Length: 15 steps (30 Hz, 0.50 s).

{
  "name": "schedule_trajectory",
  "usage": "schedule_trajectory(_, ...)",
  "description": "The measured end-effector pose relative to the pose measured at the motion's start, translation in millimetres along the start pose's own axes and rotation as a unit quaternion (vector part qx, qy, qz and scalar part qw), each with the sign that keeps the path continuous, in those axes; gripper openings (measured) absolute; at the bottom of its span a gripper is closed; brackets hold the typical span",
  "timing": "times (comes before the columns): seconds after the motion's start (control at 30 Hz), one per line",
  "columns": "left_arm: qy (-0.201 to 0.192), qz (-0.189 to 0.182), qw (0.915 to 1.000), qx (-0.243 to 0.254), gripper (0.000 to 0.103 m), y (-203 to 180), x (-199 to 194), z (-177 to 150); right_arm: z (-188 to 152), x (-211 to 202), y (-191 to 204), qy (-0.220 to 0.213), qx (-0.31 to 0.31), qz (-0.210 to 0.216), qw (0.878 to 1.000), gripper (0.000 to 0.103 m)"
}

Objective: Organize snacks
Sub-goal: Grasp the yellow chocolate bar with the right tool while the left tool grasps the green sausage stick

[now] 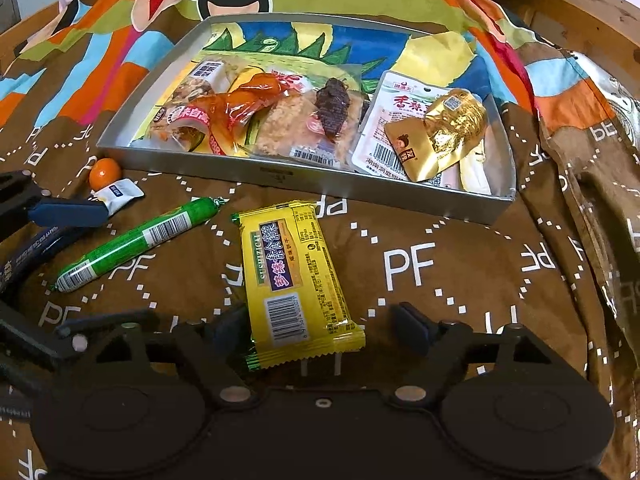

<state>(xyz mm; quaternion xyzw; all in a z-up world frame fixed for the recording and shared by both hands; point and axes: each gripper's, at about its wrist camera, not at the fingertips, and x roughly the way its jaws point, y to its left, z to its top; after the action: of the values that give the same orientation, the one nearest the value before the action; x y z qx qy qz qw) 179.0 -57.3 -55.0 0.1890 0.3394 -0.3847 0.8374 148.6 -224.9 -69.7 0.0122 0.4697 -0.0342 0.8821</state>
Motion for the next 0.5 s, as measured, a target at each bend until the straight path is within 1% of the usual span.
schedule_trajectory(0.17,0.006,-0.013,0.9982,-0.058,0.077,15.5,5.2,0.2,-0.1,1.4,1.7,-0.003,-0.003,-0.002,1.0,0.081)
schedule_trajectory(0.23,0.015,-0.009,0.9969,-0.077,0.067,19.9,8.4,0.5,0.0,1.9,2.3,-0.004,-0.003,-0.002,1.0,0.081)
schedule_trajectory(0.3,0.023,-0.006,0.9959,-0.088,0.06,21.7,11.4,0.5,-0.1,2.0,3.5,-0.007,-0.005,-0.002,1.0,0.079)
schedule_trajectory(0.37,0.027,0.003,0.9956,-0.09,0.059,21.1,13.1,0.2,-0.6,2.4,5.0,-0.009,-0.006,0.0,1.0,0.078)
schedule_trajectory(0.43,0.034,0.011,0.9951,-0.092,0.051,20.3,14.6,1.0,-0.9,3.1,6.3,-0.012,-0.008,0.001,1.0,0.078)
schedule_trajectory(0.5,0.043,0.019,0.9937,-0.102,0.048,20.9,16.5,1.4,-0.4,5.0,6.5,-0.015,-0.007,0.004,1.0,0.078)
